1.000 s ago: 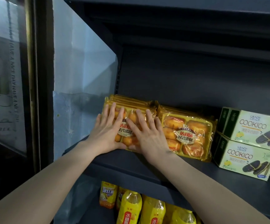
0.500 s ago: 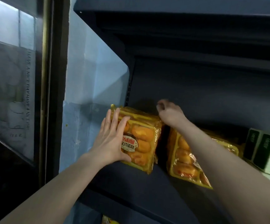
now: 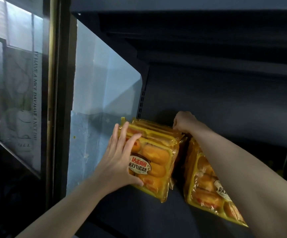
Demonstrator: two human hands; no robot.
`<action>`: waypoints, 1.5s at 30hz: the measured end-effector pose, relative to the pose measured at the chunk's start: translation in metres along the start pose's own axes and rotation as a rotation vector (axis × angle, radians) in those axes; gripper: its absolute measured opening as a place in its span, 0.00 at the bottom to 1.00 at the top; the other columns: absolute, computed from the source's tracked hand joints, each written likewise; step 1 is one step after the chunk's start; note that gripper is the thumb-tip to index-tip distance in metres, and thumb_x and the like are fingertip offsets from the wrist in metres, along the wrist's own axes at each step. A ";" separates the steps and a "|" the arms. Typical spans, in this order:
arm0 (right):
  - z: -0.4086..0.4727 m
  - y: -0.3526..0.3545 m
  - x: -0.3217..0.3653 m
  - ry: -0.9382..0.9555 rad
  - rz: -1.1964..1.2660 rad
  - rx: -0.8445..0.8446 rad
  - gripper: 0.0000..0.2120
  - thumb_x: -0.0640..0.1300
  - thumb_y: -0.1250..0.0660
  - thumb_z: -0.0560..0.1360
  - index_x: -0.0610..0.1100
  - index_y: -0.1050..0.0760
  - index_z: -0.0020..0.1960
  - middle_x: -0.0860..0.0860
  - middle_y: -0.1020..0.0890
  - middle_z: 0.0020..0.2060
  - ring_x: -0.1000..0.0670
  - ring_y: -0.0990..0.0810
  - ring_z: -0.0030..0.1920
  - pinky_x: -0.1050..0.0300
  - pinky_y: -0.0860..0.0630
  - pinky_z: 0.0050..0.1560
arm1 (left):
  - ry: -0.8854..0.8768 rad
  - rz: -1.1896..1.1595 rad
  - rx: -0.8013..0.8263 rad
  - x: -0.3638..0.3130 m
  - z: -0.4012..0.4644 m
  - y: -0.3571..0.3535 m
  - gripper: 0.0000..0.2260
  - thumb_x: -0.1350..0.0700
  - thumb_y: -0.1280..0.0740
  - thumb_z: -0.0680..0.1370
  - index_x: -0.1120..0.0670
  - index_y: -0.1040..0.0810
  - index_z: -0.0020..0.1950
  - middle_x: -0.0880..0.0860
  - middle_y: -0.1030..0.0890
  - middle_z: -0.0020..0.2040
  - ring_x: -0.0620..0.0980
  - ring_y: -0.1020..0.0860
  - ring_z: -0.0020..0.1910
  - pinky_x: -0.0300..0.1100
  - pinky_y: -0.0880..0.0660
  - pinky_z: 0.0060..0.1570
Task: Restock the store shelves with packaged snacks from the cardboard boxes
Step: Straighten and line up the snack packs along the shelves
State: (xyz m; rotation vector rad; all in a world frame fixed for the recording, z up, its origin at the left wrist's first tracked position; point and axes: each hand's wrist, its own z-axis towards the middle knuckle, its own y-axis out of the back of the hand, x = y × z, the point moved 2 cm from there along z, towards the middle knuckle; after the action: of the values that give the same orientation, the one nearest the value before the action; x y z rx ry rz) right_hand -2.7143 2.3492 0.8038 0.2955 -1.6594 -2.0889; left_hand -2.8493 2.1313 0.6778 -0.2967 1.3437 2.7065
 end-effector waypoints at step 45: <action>-0.220 -0.052 -0.100 0.374 -0.594 -0.512 0.43 0.75 0.45 0.74 0.50 0.41 0.80 0.40 0.39 0.78 0.35 0.44 0.79 0.30 0.42 0.74 | -0.281 0.317 -0.145 -0.034 -0.011 -0.012 0.65 0.34 0.21 0.59 0.50 0.60 0.82 0.61 0.51 0.81 0.62 0.58 0.80 0.67 0.53 0.75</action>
State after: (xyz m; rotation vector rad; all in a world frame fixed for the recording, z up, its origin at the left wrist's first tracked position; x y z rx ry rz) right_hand -2.5421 2.2151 0.6878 1.0252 -0.8343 -2.5746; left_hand -2.8125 2.1293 0.6693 0.3044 1.2045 2.9597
